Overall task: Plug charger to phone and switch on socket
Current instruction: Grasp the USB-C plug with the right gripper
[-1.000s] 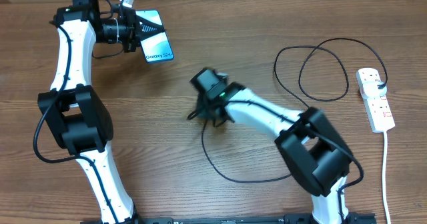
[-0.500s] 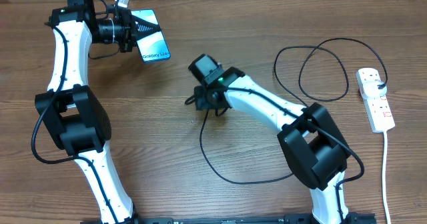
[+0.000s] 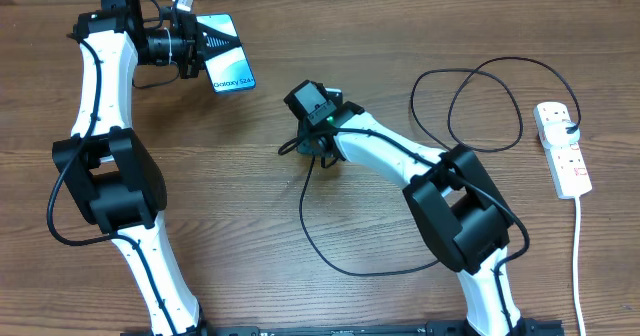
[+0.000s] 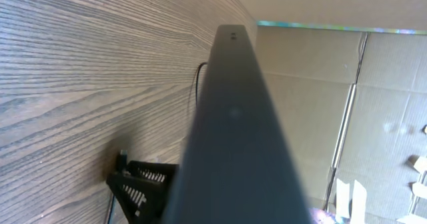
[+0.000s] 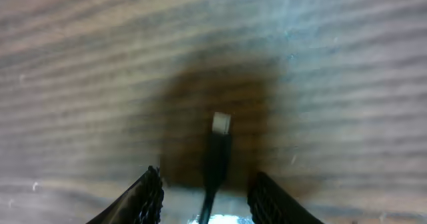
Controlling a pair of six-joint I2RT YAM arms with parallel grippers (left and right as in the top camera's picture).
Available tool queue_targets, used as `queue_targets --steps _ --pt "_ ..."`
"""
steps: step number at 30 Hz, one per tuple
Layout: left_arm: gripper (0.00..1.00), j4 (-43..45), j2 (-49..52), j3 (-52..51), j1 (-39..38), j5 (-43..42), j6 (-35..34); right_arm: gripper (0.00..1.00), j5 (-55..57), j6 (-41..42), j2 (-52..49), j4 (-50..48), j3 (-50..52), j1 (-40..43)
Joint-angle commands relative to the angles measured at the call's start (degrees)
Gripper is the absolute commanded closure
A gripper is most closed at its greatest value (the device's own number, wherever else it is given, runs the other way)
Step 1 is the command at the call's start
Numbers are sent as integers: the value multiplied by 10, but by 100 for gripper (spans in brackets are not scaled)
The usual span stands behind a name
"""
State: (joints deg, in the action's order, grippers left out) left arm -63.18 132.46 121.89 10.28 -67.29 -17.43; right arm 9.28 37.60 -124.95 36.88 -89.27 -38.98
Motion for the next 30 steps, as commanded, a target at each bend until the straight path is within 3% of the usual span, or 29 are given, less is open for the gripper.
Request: queue_targets --steps 1,8,15,22,27,30 --pt "96 0 -21 1 3 -29 7 58 32 6 -19 -9 -8 -2" --pt "96 -1 -21 1 3 -29 7 69 31 6 -34 -20 -8 -3" --pt "96 0 -21 1 3 -28 7 71 31 6 -34 5 -8 -2" --pt "96 -1 -21 1 3 -29 7 79 31 5 -34 -8 -8 -1" --pt "96 -1 -21 1 3 -29 7 94 23 0 -30 -3 -9 -1" --pt "96 -1 -21 1 3 -29 7 96 5 -5 -10 -2 -9 5"
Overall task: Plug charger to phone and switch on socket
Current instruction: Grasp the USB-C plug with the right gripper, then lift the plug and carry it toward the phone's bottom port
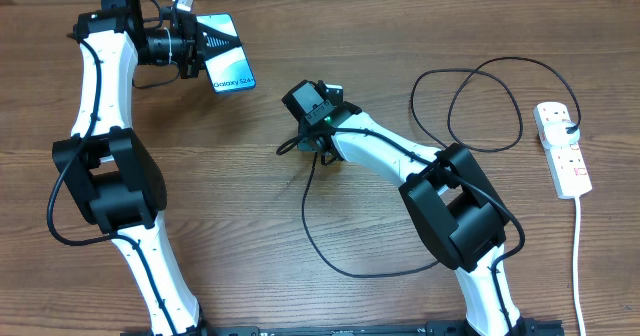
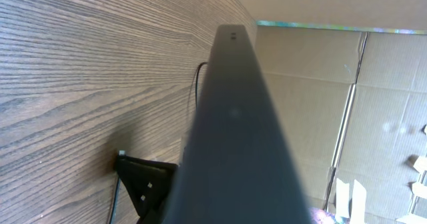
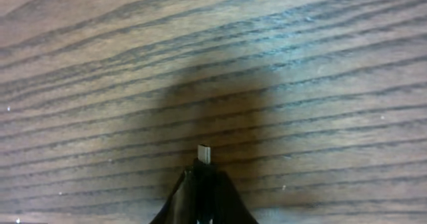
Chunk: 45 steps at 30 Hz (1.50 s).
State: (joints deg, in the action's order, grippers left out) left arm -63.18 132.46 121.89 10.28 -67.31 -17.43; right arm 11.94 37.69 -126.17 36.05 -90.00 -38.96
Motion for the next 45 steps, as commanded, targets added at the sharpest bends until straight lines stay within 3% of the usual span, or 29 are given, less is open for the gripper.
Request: queue_targets --steps 1,7,15,22,32,38,45 --pt "96 -1 -21 1 3 -30 7 96 -25 -6 11 7 -2 8" --pt "96 1 -21 1 2 -97 23 96 -153 -18 66 8 -2 46" --pt "96 37 -21 1 -2 -230 57 96 -674 -224 93 -29 -2 138" --pt "96 78 -21 1 -24 -233 54 96 -900 -328 93 -42 -2 171" --pt "96 89 -21 1 -59 -232 47 96 -948 -318 93 -71 -2 170" --pt "96 110 -21 1 -66 -228 -23 96 -947 -168 93 -179 -2 170" --pt "96 115 -21 1 -75 -167 -99 96 -907 -5 93 -298 -2 169"
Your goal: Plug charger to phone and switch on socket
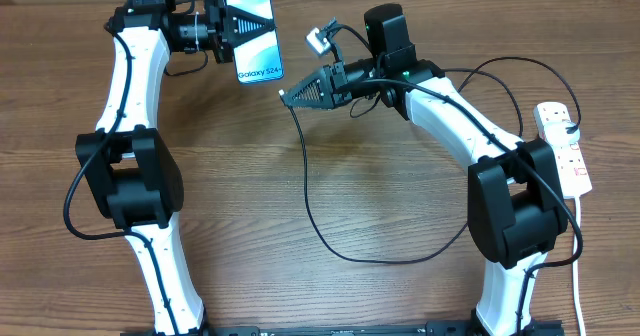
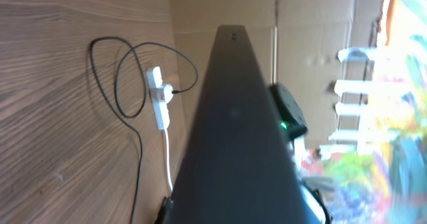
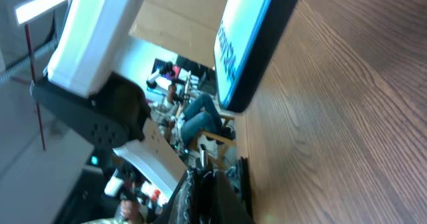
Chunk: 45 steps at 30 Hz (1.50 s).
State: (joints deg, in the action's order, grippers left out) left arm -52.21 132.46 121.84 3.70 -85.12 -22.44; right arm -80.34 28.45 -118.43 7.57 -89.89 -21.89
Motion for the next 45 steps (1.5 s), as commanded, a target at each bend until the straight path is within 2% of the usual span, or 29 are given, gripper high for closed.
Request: queue_targets --steps 1,11,16,28,32,45 --pt "96 8 -21 2 -10 13 -49 96 19 96 16 -17 -3 -2" --pt "96 36 -21 2 -24 87 -113 96 50 135 16 -22 -3 -6" --pt "96 67 -21 2 -36 85 -136 96 53 138 16 -30 -3 -6" --pt "96 133 -21 2 -38 9 -133 96 75 155 16 -77 -3 -5" --pt "96 135 -21 2 -37 8 -134 96 84 181 16 -104 -3 -5" --pt "96 135 -21 2 -36 6 -159 96 106 178 16 -104 -2 -5"
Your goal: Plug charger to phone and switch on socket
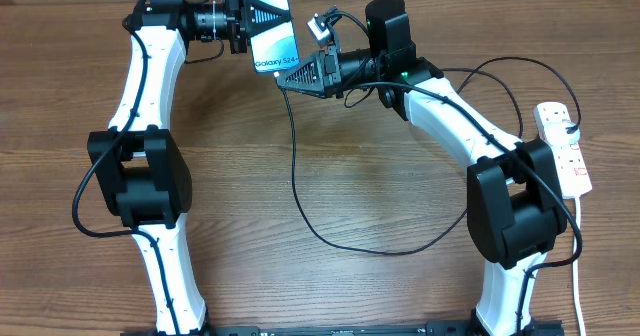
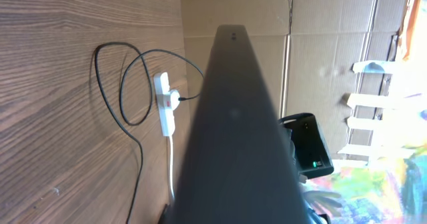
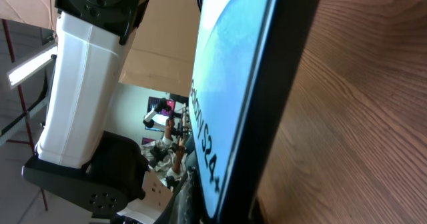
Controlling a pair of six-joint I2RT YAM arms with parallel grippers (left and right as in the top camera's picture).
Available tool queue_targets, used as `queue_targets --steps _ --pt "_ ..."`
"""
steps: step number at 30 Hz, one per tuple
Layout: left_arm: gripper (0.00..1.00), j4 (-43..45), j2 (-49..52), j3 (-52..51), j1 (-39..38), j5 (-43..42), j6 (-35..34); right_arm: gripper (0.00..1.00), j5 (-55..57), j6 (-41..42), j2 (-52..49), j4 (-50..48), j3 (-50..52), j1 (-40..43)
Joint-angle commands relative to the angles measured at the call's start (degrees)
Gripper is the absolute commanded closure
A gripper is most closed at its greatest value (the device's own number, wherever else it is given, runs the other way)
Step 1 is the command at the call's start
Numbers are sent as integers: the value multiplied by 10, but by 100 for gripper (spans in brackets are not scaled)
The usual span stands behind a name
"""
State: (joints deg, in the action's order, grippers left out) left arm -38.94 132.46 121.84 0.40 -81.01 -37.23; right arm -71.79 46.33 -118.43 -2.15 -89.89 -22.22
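Observation:
My left gripper [image 1: 243, 21] is shut on the phone [image 1: 270, 31], holding it above the table's back edge with its blue "Galaxy S24" screen showing. In the left wrist view the phone [image 2: 233, 117] is a dark edge filling the middle. My right gripper [image 1: 291, 78] is shut on the charger plug, pressed up to the phone's lower end. The right wrist view has the phone [image 3: 233, 84] very close, with the plug tip hidden against it. The black cable [image 1: 298, 176] hangs from the plug, loops over the table and runs to the white power strip [image 1: 562, 151].
The power strip [image 2: 165, 104] lies near the table's right edge, its white lead running to the front. The cable makes a wide loop [image 1: 380, 246] across the middle and coils [image 1: 485, 106] at the back right. Cardboard walls stand behind the table.
The phone has shifted a little right and toward the back. My right gripper with the plug has moved up and left, closing the gap to the phone's lower end.
First my right gripper stood open over the plug lying mid-table while the left held the phone at the back left. Then it was shut on the plug. Later both arms were raised at the back with a gap between plug and phone; now they meet.

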Motion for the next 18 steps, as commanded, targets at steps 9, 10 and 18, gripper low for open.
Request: queue_targets --steps 9,10,18 --pt "96 2 -21 2 -3 -35 -9 96 28 9 16 -33 -2 1" --pt "96 2 -21 2 -3 -35 -9 96 28 15 16 -35 -2 1" --pt "96 2 -21 2 -3 -35 -9 96 48 25 16 -36 -2 1"
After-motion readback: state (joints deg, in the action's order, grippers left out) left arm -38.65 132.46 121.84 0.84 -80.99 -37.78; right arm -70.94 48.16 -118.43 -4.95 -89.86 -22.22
